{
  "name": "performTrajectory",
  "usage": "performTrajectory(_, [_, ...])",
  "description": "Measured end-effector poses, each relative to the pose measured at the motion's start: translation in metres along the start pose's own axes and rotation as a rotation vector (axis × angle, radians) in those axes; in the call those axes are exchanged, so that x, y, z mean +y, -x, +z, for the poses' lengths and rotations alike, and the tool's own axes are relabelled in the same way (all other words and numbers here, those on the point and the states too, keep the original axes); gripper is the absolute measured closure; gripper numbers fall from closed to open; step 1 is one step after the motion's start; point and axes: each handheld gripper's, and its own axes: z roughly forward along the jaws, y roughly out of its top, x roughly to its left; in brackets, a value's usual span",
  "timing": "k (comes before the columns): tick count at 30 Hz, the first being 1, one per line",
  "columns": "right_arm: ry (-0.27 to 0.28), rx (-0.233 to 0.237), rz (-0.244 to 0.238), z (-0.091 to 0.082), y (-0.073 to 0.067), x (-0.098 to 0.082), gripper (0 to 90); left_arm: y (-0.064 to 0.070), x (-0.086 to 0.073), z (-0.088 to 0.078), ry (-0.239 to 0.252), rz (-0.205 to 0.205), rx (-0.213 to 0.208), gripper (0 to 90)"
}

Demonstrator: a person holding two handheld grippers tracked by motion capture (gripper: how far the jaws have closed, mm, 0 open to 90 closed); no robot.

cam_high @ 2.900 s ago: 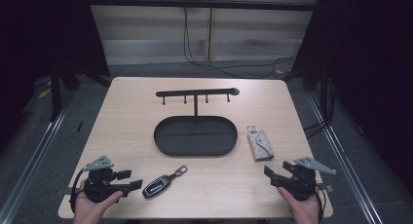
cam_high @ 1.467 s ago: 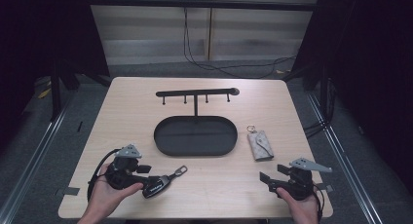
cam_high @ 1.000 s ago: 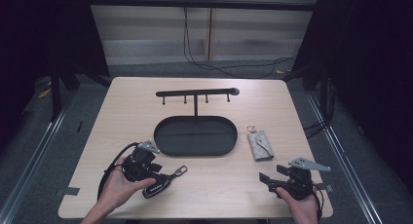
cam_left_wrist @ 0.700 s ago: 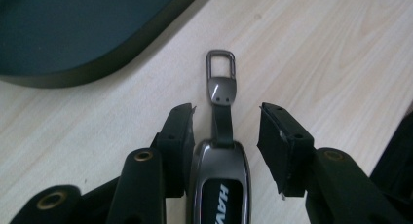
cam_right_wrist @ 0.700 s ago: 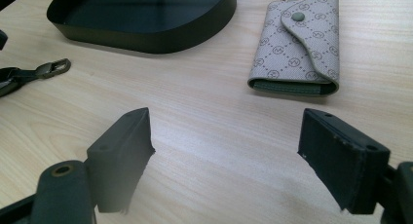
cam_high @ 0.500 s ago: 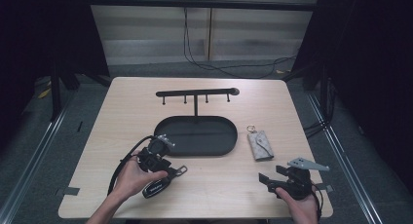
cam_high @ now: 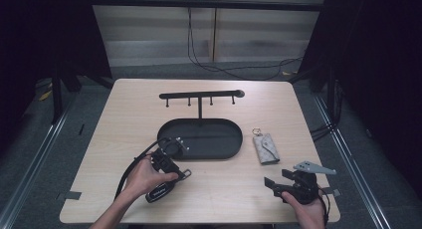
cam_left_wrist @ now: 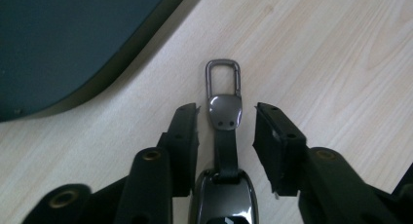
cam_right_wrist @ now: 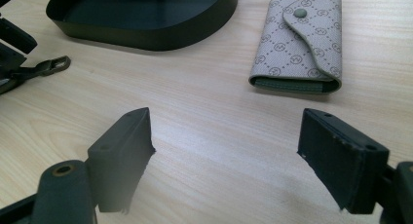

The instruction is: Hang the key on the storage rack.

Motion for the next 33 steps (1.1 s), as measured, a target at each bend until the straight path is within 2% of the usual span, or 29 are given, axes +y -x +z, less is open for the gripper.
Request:
performTrajectory(2, [-0.001, 0.001, -0.003, 0.000, 0.000, 0.000, 19.8, 0.000, 0.003, 0.003, -0.019, 0.010, 0.006, 63.7])
performTrajectory(7, [-0.003, 0.000, -0.003, 0.001, 0.000, 0.000, 19.8, 0.002, 0.010, 0.010, -0.053, 0.028, -0.013, 65.8])
performTrajectory(9, [-0.003, -0.001, -0.002, 0.001, 0.000, 0.000, 19.8, 0.003, 0.012, 0.013, -0.073, 0.027, 0.008, 67.2])
performTrajectory(14, [-0.006, 0.002, -0.003, 0.001, 0.000, 0.000, 19.8, 0.003, 0.015, 0.020, -0.109, 0.036, 0.009, 68.9])
performTrajectory(20, [-0.009, 0.001, -0.002, 0.002, 0.001, 0.000, 19.6, 0.005, 0.018, 0.024, -0.140, 0.045, 0.033, 69.3])
performTrajectory(24, [-0.010, -0.001, -0.003, 0.002, 0.001, 0.000, 19.6, 0.007, 0.022, 0.026, -0.172, 0.073, 0.053, 68.5])
performTrajectory(26, [-0.011, 0.000, -0.002, 0.002, 0.001, 0.000, 19.6, 0.007, 0.023, 0.026, -0.179, 0.074, 0.054, 68.5])
performTrajectory(30, [-0.015, 0.000, -0.004, 0.002, 0.000, 0.000, 19.6, 0.013, 0.026, 0.029, -0.203, 0.092, 0.099, 67.5])
performTrajectory(33, [-0.015, 0.000, -0.007, 0.002, 0.000, 0.000, 19.6, 0.015, 0.028, 0.030, -0.213, 0.087, 0.112, 67.3])
